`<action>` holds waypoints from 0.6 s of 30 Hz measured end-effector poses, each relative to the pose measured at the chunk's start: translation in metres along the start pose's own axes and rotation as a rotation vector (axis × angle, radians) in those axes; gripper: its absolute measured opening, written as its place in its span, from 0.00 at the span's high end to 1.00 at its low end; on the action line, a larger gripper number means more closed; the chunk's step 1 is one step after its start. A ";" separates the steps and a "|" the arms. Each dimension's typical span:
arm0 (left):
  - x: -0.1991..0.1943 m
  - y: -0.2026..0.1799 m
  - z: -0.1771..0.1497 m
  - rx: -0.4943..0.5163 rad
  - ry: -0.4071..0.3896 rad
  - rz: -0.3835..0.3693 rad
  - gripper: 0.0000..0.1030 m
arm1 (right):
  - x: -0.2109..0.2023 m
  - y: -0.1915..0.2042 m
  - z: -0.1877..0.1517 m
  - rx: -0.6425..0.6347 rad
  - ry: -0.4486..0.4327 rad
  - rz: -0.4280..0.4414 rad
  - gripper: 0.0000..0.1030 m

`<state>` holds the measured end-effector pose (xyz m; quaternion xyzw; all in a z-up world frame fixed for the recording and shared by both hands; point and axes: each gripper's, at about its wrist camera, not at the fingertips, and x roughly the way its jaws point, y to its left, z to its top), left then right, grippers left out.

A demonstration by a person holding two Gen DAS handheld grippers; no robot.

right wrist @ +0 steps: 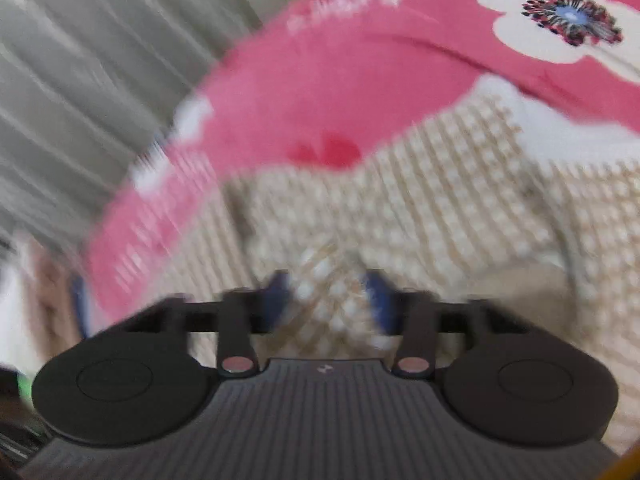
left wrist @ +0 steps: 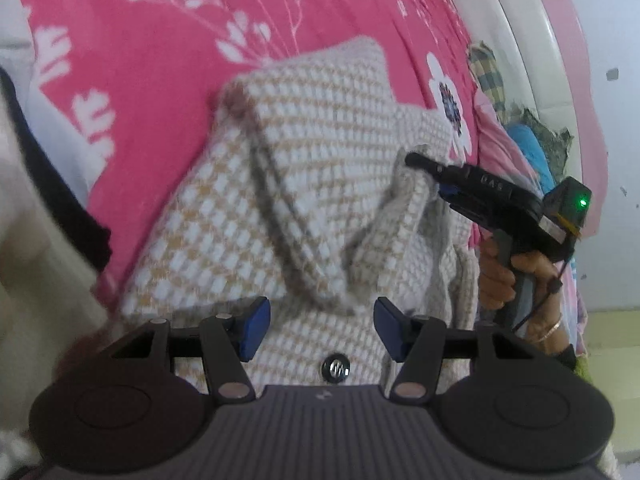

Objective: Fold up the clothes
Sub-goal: 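Lay the cardigan flat and open both grippers over its body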

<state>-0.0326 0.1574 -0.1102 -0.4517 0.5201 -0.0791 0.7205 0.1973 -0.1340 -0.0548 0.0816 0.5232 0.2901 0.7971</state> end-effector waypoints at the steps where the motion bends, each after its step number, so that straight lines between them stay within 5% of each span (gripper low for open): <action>1: 0.000 0.000 -0.001 0.016 0.012 -0.008 0.44 | -0.005 0.005 -0.006 -0.013 0.013 -0.026 0.81; 8: -0.023 -0.005 -0.015 0.136 0.064 -0.071 0.44 | -0.128 0.046 -0.078 -0.019 -0.072 0.009 0.84; 14: -0.067 -0.023 -0.039 0.316 0.100 -0.056 0.43 | -0.184 0.073 -0.199 0.079 0.034 -0.042 0.74; 16: -0.091 -0.036 -0.048 0.422 0.122 -0.046 0.40 | -0.197 0.077 -0.228 0.099 0.025 -0.069 0.66; 18: -0.119 -0.046 -0.061 0.524 0.147 -0.023 0.35 | -0.214 0.088 -0.251 0.077 -0.064 -0.109 0.42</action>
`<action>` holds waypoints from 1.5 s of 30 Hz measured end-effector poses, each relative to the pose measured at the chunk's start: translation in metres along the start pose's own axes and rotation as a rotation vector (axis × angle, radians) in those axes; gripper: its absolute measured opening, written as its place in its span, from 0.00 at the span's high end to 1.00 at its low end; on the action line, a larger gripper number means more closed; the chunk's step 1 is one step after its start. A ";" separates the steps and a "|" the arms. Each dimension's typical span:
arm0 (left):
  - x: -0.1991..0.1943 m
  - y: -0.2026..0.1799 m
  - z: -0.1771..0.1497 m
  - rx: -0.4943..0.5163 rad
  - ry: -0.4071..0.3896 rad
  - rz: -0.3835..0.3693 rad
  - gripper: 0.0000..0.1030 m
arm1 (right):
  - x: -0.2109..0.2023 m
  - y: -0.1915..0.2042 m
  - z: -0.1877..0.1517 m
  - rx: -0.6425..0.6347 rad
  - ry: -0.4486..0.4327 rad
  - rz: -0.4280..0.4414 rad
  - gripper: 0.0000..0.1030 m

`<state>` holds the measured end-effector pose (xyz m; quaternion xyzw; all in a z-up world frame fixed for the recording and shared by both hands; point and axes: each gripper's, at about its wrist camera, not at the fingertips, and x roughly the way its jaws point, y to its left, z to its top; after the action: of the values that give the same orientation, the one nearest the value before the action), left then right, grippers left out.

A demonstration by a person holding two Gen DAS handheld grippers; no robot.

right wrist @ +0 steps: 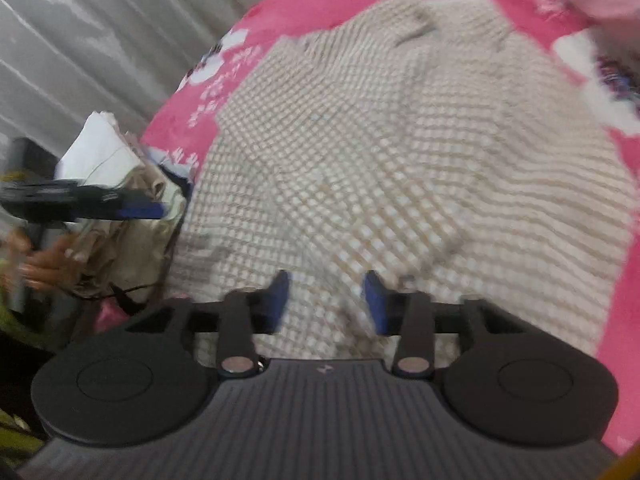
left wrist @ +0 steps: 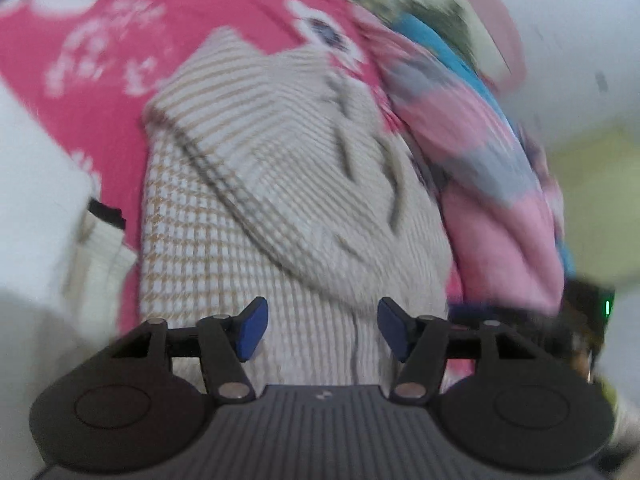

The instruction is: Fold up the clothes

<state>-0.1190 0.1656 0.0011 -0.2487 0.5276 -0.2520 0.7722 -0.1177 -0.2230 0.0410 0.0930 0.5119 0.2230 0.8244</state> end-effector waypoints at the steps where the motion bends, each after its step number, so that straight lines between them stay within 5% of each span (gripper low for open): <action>1: -0.011 -0.005 -0.007 0.029 0.013 0.008 0.31 | -0.009 0.005 -0.009 -0.024 -0.058 -0.021 0.37; 3: -0.030 -0.012 -0.023 0.068 0.031 0.023 0.29 | -0.017 0.019 -0.018 -0.102 -0.146 -0.057 0.17; 6: -0.023 -0.014 -0.044 0.091 0.022 0.043 0.28 | -0.017 0.033 -0.022 -0.194 -0.219 -0.052 0.02; 9: 0.019 -0.016 -0.055 0.074 0.031 0.035 0.29 | -0.008 0.033 -0.016 -0.175 -0.204 0.021 0.01; 14: 0.086 -0.017 -0.047 0.003 0.006 0.012 0.30 | 0.018 0.015 -0.001 -0.162 -0.178 -0.031 0.01; 19: 0.109 -0.007 -0.034 -0.106 -0.046 -0.040 0.31 | 0.054 -0.031 0.032 -0.098 -0.140 -0.042 0.01; 23: 0.126 0.007 -0.031 -0.194 -0.044 -0.078 0.37 | 0.097 -0.068 0.059 0.050 0.021 0.018 0.03; 25: 0.134 0.011 -0.031 -0.204 -0.031 -0.073 0.45 | 0.113 -0.077 0.065 0.095 0.091 0.040 0.07; 29: 0.144 0.015 -0.029 -0.216 -0.018 -0.084 0.49 | 0.124 -0.074 0.066 0.084 0.187 0.039 0.33; 35: 0.161 0.010 -0.023 -0.229 -0.007 -0.100 0.50 | 0.123 -0.059 0.065 0.004 0.209 -0.006 0.54; 39: 0.167 0.003 -0.018 -0.213 -0.028 -0.080 0.73 | 0.114 -0.053 0.067 -0.015 0.194 -0.014 0.77; 42: 0.164 0.000 -0.019 -0.225 -0.055 -0.101 0.87 | 0.104 -0.053 0.067 -0.006 0.176 -0.002 0.84; 45: 0.149 -0.006 -0.021 -0.236 -0.085 -0.138 0.90 | 0.087 -0.055 0.069 0.025 0.147 0.034 0.85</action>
<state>-0.0920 0.0613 -0.1042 -0.3842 0.5021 -0.2301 0.7398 -0.0089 -0.2261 -0.0183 0.0955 0.5723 0.2367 0.7793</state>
